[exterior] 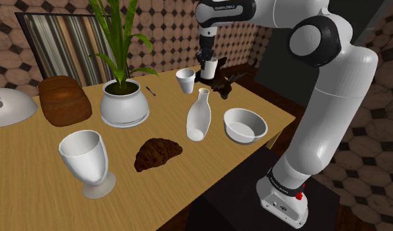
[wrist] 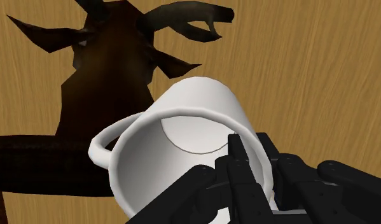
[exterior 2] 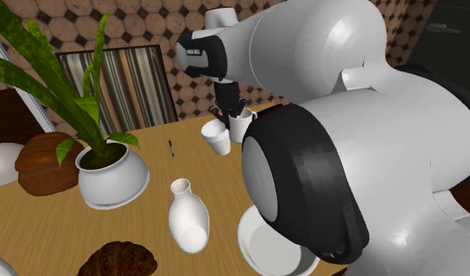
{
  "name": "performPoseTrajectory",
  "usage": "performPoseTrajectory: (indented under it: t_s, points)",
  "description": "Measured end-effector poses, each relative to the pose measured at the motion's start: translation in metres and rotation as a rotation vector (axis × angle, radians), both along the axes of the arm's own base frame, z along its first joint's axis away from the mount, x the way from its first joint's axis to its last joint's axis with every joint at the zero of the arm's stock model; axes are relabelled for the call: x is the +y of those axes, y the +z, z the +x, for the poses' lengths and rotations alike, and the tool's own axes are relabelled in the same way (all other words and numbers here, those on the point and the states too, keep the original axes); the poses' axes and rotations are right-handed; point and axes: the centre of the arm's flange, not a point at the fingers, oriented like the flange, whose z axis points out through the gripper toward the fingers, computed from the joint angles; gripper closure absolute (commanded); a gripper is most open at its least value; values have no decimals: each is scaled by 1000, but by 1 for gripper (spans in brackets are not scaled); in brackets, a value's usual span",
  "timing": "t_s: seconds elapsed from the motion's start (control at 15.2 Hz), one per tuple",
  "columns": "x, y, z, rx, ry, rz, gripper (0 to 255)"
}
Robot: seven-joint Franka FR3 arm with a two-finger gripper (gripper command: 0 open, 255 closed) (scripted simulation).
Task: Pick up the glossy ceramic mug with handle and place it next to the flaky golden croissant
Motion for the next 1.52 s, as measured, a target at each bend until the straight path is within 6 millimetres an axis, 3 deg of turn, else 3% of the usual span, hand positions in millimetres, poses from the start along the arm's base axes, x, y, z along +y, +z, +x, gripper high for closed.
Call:
performPoseTrajectory:
  t_s: [0.13,0.33,1.52]
  points:
    - [5,8,-2,-1,0,0,255]
    - [39,12,-3,-1,1,0,255]
    - [274,15,-18,-2,1,-1,255]
